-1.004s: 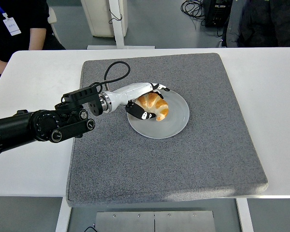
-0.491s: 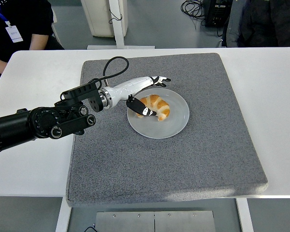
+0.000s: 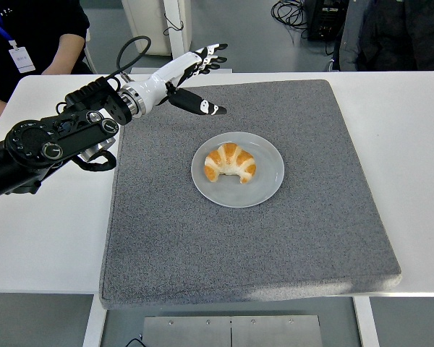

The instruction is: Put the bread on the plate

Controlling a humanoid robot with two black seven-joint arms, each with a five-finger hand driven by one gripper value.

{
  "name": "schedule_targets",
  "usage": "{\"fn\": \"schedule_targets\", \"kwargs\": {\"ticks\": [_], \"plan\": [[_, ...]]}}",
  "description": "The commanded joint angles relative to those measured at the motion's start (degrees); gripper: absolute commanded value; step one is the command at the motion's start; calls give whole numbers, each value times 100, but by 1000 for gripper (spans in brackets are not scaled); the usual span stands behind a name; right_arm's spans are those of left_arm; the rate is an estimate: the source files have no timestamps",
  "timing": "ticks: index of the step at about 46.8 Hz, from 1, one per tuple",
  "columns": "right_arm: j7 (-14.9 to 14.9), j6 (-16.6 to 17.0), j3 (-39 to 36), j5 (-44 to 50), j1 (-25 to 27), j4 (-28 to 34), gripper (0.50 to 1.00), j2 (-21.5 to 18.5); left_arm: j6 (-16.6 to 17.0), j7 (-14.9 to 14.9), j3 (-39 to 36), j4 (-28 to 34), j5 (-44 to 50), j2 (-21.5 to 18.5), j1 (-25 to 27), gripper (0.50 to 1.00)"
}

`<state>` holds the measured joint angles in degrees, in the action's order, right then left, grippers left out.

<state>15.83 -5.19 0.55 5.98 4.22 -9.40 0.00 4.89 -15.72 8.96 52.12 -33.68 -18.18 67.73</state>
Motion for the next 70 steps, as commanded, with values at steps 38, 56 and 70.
{"fn": "schedule_targets", "kwargs": {"ticks": [38,56,70], "plan": [[-1,0,7,0,0,-9,1000,0,-181,-36,2479,-527,1672,-19,-1368,957],[-1,0,7,0,0,-9,1000,0,-532,-72,2487,-906,2226,227,-1649,957],[-1,0,7,0,0,-9,1000,0,-541,-300,2496,-906,2279,271,-1685,957]]}}
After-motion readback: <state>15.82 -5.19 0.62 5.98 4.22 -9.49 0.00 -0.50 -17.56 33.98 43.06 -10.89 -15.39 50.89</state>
